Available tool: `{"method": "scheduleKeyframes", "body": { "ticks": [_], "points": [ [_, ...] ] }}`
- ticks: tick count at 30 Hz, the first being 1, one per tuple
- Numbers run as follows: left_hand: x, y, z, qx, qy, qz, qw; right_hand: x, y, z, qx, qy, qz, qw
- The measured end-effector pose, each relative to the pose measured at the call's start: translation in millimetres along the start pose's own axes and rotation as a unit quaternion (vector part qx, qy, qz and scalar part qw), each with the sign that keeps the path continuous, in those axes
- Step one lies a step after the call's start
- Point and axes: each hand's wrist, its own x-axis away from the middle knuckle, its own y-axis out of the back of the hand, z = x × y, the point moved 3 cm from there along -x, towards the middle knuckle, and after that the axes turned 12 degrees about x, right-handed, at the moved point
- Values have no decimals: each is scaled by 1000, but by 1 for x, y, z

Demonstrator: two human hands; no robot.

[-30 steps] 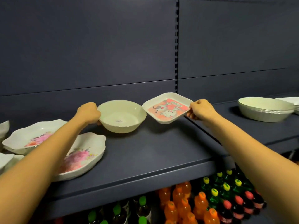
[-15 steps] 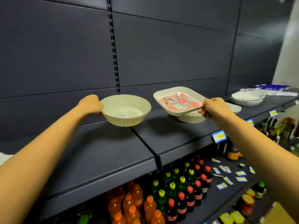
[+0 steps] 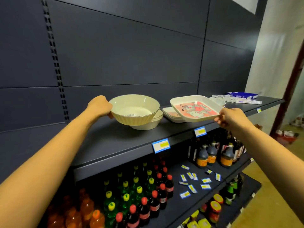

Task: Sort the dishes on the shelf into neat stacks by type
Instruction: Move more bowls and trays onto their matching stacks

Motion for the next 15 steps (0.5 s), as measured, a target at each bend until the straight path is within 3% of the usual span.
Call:
{"method": "scheduleKeyframes", "body": {
  "ticks": [15],
  "points": [
    [-67, -64, -37, -34, 51, -2, 998, -112, 3, -37, -19, 1, 45, 999]
  ]
}}
